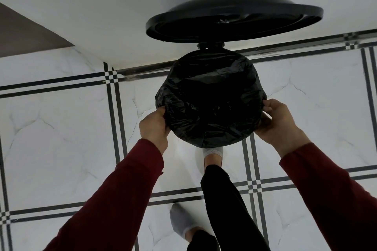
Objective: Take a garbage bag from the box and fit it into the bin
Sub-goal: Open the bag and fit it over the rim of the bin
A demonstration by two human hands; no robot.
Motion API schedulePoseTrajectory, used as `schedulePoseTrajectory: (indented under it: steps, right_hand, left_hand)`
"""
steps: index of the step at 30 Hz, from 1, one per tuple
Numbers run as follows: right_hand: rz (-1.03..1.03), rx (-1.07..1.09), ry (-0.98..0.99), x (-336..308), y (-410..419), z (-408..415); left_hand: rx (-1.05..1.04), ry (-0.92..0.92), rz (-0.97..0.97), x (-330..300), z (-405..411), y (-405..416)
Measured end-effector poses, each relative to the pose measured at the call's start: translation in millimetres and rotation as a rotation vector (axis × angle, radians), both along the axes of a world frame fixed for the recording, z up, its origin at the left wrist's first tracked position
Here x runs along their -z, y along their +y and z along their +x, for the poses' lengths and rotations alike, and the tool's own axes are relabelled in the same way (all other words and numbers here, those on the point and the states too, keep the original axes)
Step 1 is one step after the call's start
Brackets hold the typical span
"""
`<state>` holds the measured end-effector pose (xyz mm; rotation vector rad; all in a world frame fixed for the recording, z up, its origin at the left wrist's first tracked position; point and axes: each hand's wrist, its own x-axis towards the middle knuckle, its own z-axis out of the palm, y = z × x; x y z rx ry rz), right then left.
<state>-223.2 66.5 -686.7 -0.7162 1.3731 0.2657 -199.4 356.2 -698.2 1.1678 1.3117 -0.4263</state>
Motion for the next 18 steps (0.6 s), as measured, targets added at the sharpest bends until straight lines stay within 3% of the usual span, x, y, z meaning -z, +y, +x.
schedulePoseTrajectory:
  steps: [7,12,18]
  right_hand:
    - [-0.059,0.019,-0.030,0.2,5.0,-3.1]
    - [-0.078,-0.045,0.011,-1.8,-0.2,-2.0]
    - [-0.069,-0.036,-0.019,-8.9,4.5,3.3]
  left_hand:
    - [-0.066,-0.023,0.002,-4.3,6.5,-3.2]
    - [0.034,-0.034,0.012,-3.9,5.9,0.9]
    - [-0.009,-0.013,0.091,-7.7,2.1,-8.3]
